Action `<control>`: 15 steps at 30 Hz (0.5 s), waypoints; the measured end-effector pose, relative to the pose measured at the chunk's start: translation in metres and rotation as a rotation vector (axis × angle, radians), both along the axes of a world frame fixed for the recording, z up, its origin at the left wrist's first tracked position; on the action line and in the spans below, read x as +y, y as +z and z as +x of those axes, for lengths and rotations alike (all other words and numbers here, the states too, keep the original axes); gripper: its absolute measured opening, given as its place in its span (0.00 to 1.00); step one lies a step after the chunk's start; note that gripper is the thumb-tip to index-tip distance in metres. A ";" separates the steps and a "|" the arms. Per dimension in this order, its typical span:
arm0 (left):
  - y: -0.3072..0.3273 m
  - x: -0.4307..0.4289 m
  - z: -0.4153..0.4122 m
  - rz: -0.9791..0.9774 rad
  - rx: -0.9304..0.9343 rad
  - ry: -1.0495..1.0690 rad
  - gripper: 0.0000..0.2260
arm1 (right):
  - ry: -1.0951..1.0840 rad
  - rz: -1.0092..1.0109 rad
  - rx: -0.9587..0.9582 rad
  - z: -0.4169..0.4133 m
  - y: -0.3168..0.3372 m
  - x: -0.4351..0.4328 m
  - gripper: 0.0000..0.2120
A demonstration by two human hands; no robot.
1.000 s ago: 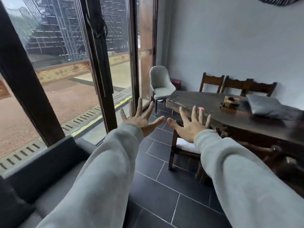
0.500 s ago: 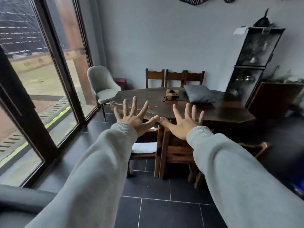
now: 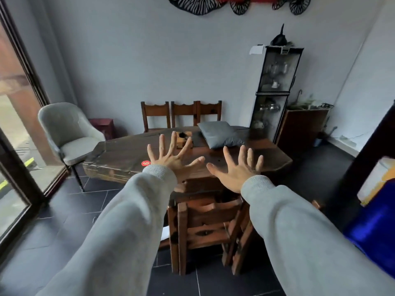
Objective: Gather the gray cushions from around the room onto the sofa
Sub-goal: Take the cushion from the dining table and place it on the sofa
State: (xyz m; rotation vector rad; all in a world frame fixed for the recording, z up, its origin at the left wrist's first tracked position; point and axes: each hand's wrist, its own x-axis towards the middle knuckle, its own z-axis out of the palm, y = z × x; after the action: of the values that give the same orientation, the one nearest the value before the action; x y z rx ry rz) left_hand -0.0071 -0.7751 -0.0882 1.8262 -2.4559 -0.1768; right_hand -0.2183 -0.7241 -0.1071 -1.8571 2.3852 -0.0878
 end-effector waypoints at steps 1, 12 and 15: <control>0.002 -0.017 -0.006 0.004 0.001 -0.012 0.48 | -0.013 -0.003 -0.005 -0.007 0.001 -0.014 0.53; -0.030 -0.147 -0.088 0.086 -0.026 -0.046 0.48 | -0.143 0.034 -0.030 -0.104 -0.028 -0.113 0.55; -0.043 -0.172 -0.119 0.100 -0.030 -0.043 0.45 | -0.159 0.050 -0.029 -0.140 -0.037 -0.135 0.55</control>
State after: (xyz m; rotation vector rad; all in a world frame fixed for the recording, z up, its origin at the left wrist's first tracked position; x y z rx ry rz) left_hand -0.1263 -0.9472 -0.1314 1.8271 -2.5523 -0.2818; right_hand -0.3586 -0.8587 -0.1443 -1.6315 2.4881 -0.0677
